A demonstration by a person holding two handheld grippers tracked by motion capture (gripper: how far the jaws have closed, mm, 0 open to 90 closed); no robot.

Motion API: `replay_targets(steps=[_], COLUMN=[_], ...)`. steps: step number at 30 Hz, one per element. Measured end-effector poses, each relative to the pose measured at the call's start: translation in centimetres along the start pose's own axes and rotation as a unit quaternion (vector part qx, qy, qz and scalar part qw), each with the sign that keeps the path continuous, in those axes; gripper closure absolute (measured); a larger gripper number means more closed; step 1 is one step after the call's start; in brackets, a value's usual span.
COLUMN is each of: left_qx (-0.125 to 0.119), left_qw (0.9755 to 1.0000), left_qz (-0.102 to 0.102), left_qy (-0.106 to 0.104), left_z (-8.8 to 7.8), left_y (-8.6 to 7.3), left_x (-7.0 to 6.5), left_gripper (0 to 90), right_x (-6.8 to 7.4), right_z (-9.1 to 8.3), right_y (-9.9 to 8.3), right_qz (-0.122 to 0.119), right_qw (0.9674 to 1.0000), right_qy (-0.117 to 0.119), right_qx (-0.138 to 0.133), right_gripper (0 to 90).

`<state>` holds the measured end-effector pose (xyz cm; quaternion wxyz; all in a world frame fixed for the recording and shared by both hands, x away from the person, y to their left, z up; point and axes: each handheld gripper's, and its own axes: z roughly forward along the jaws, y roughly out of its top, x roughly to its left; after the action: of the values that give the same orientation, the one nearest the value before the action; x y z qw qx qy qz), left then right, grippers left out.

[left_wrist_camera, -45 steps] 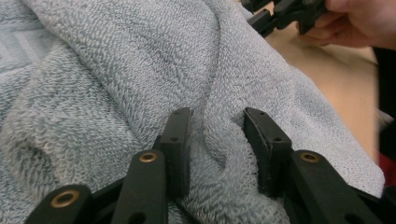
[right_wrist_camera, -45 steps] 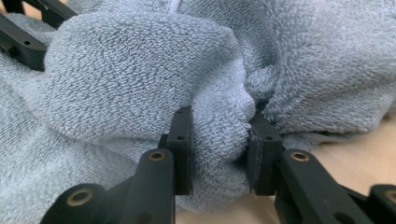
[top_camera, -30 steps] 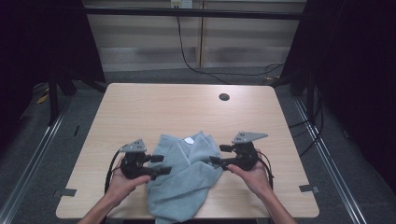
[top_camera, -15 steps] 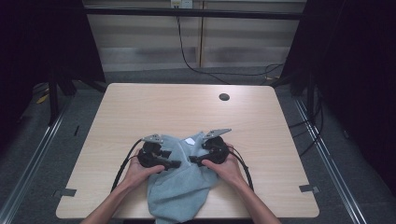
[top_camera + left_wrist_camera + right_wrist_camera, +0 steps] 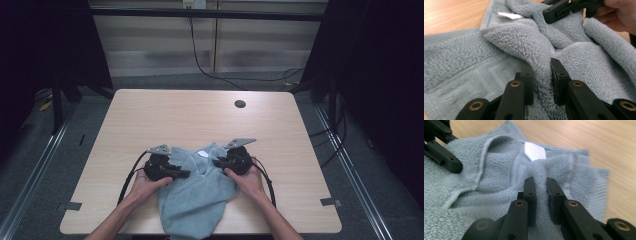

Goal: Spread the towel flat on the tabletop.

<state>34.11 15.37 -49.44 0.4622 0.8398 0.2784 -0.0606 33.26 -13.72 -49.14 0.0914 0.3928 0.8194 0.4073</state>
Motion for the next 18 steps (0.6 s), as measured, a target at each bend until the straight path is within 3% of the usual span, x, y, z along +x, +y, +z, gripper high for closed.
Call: replay_targets(steps=[3,8,12,15,16,18], left_qx=[-0.010,-0.057,-0.092,-0.121,-0.120,-0.140], left_qw=[0.9999,0.9978,0.9941,0.9903,0.9901,0.9866], left_qz=[-0.001,-0.024,-0.040,-0.044,-0.036,-0.029], left_qy=[0.007,0.025,0.042,0.051,0.063,0.079], left_z=[-0.9,-4.3,-6.3,-7.5,-7.9,-9.4], left_y=[0.0,-0.1,0.1,1.0,1.4,2.7], left_x=[0.1,1.3,1.9,2.0,1.9,1.8], left_gripper=[75.9,76.6,76.7,76.8,76.8,77.0], right_x=[-0.3,-2.4,-3.7,-4.2,-4.4,-4.9], right_z=[-1.2,-3.9,-6.0,-7.6,-8.3,-9.9], right_y=[0.3,0.5,0.6,1.5,2.2,3.6], right_qz=[0.005,0.037,0.055,0.048,0.045,0.044], right_qw=[0.9998,0.9970,0.9935,0.9920,0.9913,0.9886], right_qy=[-0.014,-0.042,-0.056,-0.070,-0.077,-0.087], right_qx=[-0.017,-0.053,-0.083,-0.094,-0.097,-0.114], right_gripper=[81.9,82.7,82.8,82.8,82.8,82.8])
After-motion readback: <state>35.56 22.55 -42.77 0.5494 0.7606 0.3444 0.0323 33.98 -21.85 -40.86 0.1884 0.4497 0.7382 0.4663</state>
